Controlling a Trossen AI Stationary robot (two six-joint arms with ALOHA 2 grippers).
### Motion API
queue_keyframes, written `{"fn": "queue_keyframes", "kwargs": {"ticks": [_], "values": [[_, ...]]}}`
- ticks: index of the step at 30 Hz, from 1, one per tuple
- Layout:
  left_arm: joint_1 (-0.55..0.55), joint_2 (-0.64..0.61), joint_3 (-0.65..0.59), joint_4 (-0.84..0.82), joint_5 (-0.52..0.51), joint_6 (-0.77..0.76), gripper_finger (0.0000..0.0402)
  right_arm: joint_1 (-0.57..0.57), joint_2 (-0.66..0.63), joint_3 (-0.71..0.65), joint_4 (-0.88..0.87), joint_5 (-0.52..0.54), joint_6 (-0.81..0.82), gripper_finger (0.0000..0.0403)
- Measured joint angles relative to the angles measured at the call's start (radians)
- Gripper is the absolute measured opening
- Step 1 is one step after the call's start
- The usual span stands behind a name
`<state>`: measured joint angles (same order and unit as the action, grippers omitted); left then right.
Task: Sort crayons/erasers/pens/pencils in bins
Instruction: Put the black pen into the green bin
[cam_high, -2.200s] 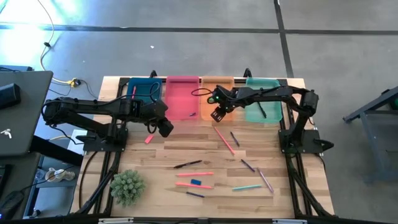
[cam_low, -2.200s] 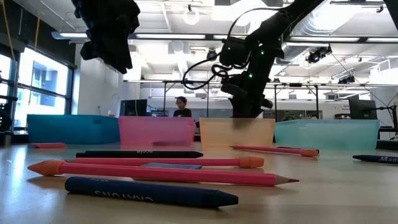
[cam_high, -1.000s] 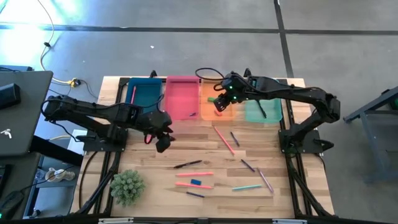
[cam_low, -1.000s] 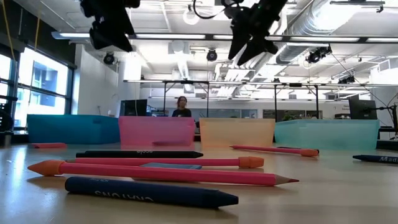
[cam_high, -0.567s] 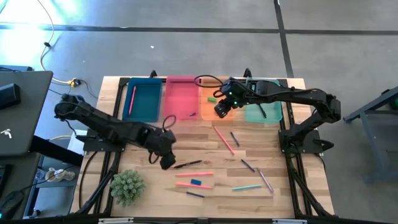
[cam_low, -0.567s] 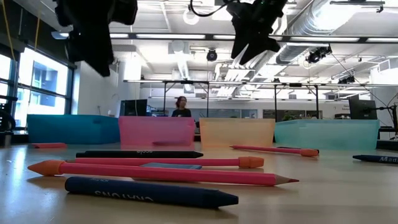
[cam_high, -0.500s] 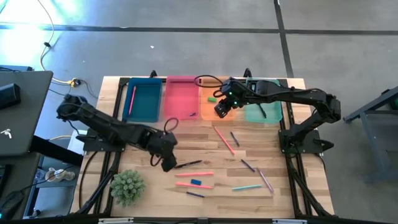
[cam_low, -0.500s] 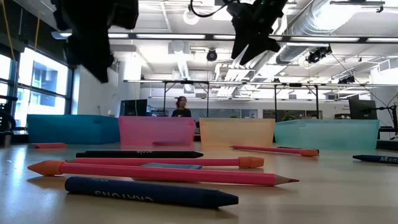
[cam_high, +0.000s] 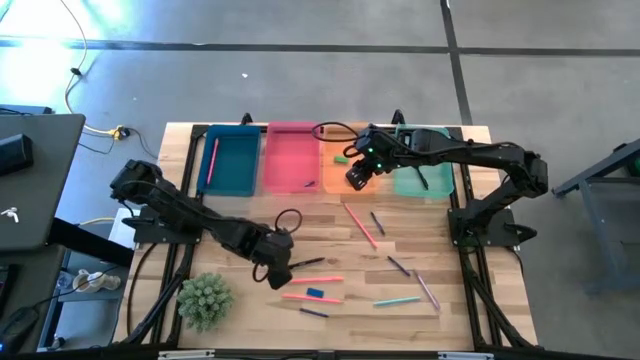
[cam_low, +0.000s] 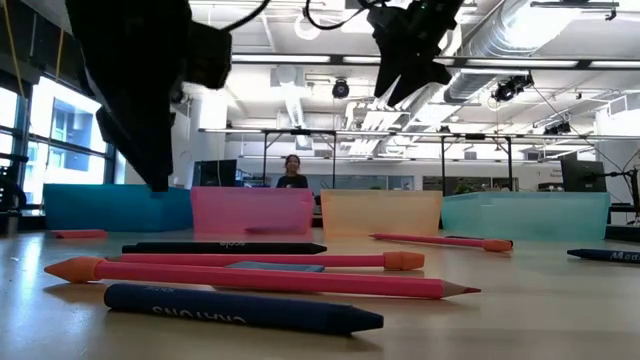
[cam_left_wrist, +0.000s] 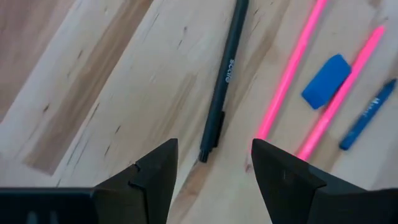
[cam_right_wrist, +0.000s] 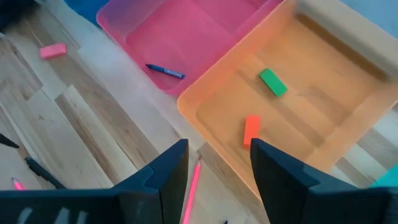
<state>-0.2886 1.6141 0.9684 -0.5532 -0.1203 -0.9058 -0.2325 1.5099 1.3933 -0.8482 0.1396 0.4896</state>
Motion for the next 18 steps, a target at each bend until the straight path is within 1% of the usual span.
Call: {"fn": "queue_keyframes", "kwargs": {"ticks": [6, 11, 18], "values": [[0.0, 0.058, 0.0, 0.032, 0.001, 0.025, 0.0193, 0.0, 0.0, -0.001, -0.008, 0.004, 0.0, 0.0165], [0.0, 0.112, 0.0, 0.092, 0.002, 0.047, 0.0193, 0.0, 0.0, -0.001, -0.009, 0.006, 0.0, 0.0165], [-0.002, 0.186, 0.003, 0.097, -0.009, 0.069, 0.0193, 0.0, 0.0, -0.001, -0.01, 0.011, 0.0, 0.0165]]}}
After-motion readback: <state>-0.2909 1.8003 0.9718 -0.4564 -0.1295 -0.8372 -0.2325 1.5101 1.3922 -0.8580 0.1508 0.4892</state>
